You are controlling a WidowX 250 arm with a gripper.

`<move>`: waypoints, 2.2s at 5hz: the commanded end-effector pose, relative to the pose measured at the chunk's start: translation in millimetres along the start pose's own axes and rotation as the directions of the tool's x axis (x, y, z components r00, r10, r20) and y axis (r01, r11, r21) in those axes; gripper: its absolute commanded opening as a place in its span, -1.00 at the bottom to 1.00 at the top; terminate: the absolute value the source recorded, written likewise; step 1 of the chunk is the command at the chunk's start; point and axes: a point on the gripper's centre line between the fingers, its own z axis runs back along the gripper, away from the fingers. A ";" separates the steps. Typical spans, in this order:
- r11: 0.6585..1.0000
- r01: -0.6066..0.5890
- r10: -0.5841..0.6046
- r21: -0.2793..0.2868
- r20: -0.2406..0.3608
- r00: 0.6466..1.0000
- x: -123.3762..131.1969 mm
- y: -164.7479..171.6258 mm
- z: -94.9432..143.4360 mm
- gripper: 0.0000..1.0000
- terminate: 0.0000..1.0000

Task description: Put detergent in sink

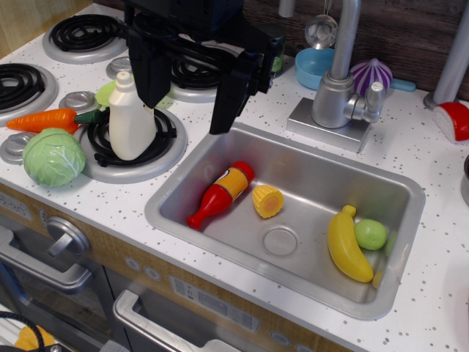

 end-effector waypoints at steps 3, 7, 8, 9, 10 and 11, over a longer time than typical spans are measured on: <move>0.987 0.132 -0.139 0.095 0.071 0.988 44.2 62.6 -1.9 1.00 -1.00; 0.957 0.283 -0.288 0.058 0.177 0.941 100.9 119.3 -47.7 1.00 -1.00; 0.956 0.295 -0.288 0.002 0.220 0.932 104.8 117.2 -63.9 1.00 -1.00; 0.952 0.305 -0.287 -0.038 0.243 0.926 103.7 110.9 -77.2 1.00 -1.00; 0.945 0.314 -0.280 -0.093 0.265 0.923 105.5 112.8 -96.5 1.00 -1.00; 0.956 0.272 -0.239 -0.107 0.252 0.938 103.7 108.6 -102.5 -1.00 -1.00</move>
